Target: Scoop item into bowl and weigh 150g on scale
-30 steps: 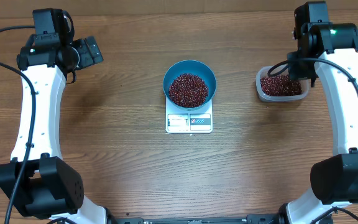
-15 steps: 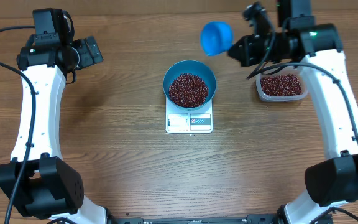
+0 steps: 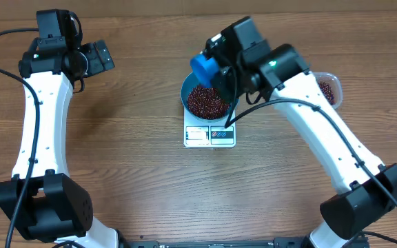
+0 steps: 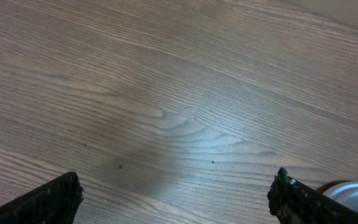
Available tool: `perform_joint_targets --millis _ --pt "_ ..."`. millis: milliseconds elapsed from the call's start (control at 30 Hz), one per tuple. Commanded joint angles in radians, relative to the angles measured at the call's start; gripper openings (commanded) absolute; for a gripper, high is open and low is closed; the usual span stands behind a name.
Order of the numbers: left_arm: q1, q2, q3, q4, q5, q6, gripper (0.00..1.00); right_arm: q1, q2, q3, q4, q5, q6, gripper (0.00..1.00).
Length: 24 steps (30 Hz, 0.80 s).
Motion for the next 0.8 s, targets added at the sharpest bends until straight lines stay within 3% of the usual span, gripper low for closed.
perform_joint_targets --millis 0,767 --pt "-0.008 0.008 0.007 0.002 0.004 -0.003 1.0 0.035 0.033 -0.048 0.004 0.149 -0.031 0.04" --pt "-0.008 0.008 0.007 0.002 0.004 -0.003 1.0 0.038 0.05 -0.191 0.098 0.127 -0.035 0.04"
